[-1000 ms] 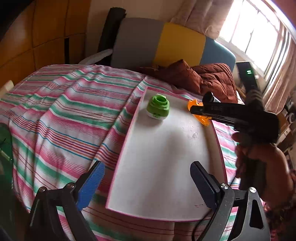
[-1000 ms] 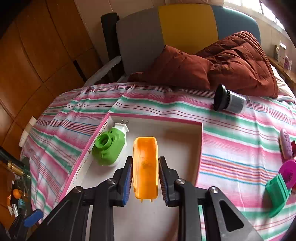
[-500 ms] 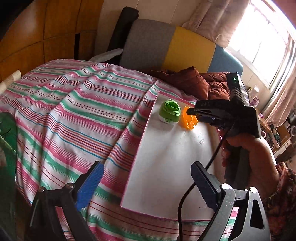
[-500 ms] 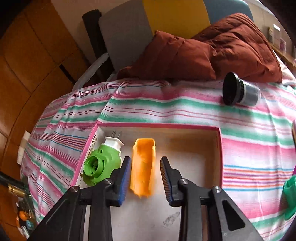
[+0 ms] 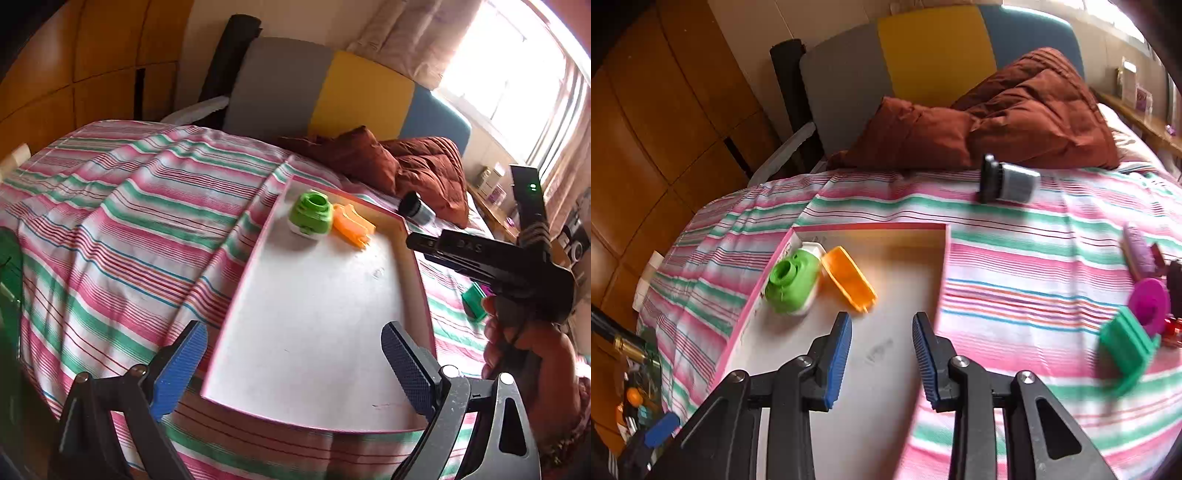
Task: Organize rigid objects
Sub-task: 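Move both tools back toward the remaining toys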
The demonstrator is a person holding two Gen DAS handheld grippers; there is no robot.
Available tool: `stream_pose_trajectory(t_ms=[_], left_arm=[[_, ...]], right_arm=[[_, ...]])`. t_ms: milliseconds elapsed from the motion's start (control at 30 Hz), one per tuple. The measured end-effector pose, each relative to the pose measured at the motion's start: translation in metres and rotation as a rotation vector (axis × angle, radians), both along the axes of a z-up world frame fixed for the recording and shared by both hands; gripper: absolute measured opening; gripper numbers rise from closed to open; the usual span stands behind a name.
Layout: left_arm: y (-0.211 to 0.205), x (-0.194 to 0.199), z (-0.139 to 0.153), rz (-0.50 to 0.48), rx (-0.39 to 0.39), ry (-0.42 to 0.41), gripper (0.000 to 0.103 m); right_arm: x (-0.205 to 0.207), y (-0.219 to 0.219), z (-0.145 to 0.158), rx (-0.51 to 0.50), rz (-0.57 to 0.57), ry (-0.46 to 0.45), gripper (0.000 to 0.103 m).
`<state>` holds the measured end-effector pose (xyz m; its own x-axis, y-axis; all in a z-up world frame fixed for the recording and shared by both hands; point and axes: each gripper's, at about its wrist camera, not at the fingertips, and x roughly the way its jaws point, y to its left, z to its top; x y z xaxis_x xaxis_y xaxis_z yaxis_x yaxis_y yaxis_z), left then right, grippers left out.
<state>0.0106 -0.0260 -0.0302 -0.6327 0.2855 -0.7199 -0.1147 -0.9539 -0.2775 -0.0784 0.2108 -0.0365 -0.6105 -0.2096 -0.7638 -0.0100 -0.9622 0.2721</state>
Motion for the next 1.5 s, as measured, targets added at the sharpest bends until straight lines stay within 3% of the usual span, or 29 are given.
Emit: stream_pose_trajectory(t_ms=[400,867,1133,1500], left_arm=[[0.037,0.017,0.005,-0.097,-0.013,0.008,0.096],[0.089,0.031,0.01,-0.216,-0.047,0.008,0.096],[0.133,0.035,0.014,-0.319,-0.073,0.012,0.097],[0.215,0.013,0.012,-0.418,-0.121,-0.012,0.099]], right_arm=[[0.058,0.039,0.002,0.089,-0.065,-0.007,0.034],[0.116,0.096,-0.035,0.111,-0.174,-0.059,0.034],[0.147,0.143,-0.041,0.149,-0.279,0.016,0.034],[0.147,0.222,-0.038,0.222,-0.448,0.054,0.034]])
